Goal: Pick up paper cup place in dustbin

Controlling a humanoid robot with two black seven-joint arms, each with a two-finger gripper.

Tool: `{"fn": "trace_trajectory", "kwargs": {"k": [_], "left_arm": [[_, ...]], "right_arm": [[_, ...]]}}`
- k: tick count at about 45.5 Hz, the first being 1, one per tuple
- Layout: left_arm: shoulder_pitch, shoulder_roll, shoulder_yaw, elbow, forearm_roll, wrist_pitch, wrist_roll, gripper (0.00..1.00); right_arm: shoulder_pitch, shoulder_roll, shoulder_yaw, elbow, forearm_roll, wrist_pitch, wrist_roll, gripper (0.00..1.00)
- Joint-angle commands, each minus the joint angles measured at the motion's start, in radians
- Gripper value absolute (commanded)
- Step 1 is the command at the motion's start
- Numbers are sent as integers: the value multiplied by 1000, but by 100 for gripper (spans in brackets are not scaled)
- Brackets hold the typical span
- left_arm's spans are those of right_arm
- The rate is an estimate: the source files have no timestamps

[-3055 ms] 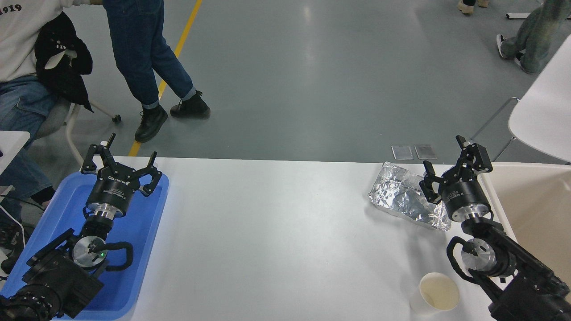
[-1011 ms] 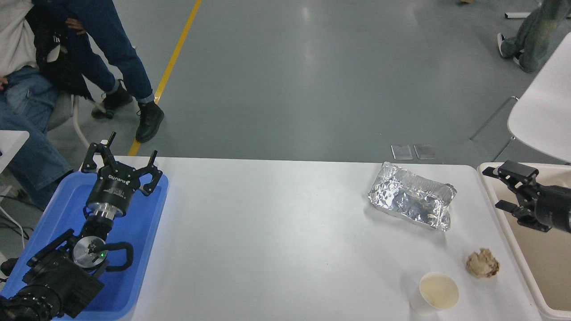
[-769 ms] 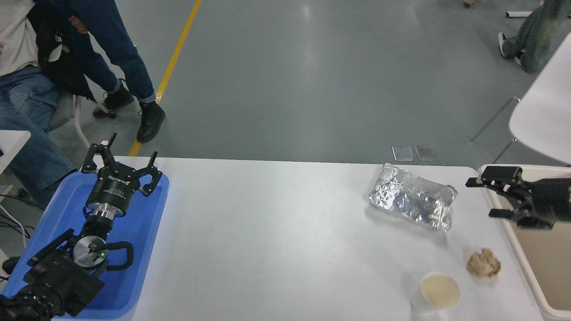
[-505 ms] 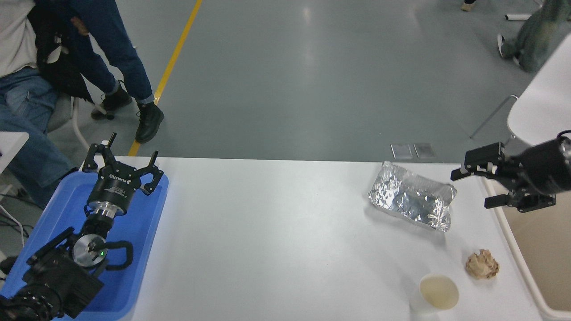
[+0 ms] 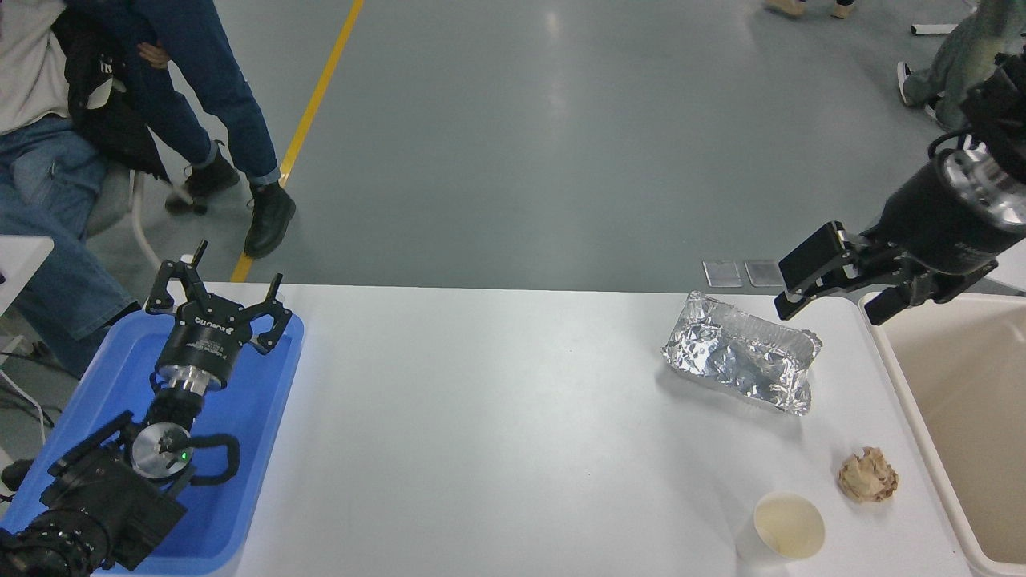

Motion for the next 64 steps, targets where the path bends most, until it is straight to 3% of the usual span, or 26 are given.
{"fn": "trace_trajectory", "kwargs": {"k": [1, 19, 28, 45, 54, 64], "left_arm": [[-1, 0, 0, 0, 0, 0, 0, 100], [1, 0, 0, 0, 0, 0, -1, 100], [1, 0, 0, 0, 0, 0, -1, 100], [1, 0, 0, 0, 0, 0, -1, 100], [1, 0, 0, 0, 0, 0, -1, 100], [-1, 0, 0, 0, 0, 0, -1, 100]], "right_arm": [[33, 22, 10, 26, -29, 4, 0, 100], [-63, -42, 10, 15, -15, 4, 0, 100], [-131, -165, 11, 0, -12, 4, -2, 98], [-327, -243, -9, -9, -11, 4, -2, 94], [-424, -269, 8, -9, -6, -103, -2, 94], [-554, -284, 11, -20, 84, -310, -17, 94]]}}
